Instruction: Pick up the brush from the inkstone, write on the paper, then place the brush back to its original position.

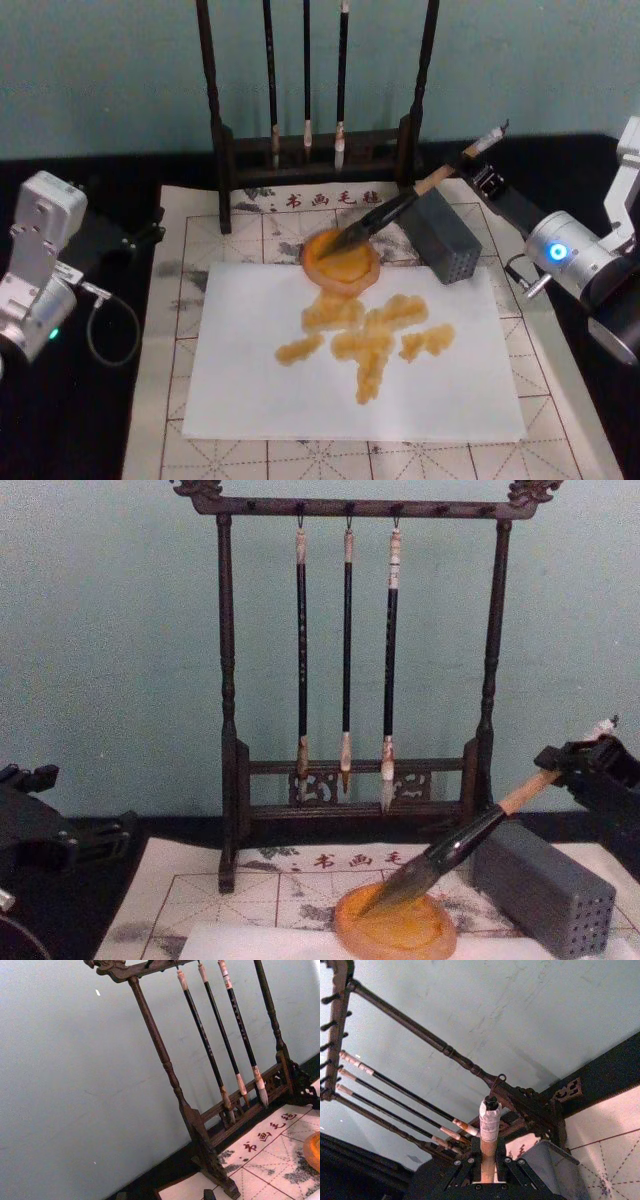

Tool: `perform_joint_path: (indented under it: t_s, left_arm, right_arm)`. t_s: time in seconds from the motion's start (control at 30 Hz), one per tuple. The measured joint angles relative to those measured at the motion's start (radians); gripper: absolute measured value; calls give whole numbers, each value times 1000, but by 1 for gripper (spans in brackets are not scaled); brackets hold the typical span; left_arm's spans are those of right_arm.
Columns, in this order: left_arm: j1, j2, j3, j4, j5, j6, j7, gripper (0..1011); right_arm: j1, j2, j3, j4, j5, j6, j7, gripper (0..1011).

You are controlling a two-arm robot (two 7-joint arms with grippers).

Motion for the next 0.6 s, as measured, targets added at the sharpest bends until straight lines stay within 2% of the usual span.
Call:
perform_joint_path:
  t_s: [0.3,0.6]
  left_arm:
    - [0,0,0,0,0,0,0,1001]
    - [0,0,0,0,0,0,0,1001]
  right_arm:
    - [-21,22,-31,-22,-22,-51,8,179]
    - [-23,33,-34,-19,-10,-81,2,179]
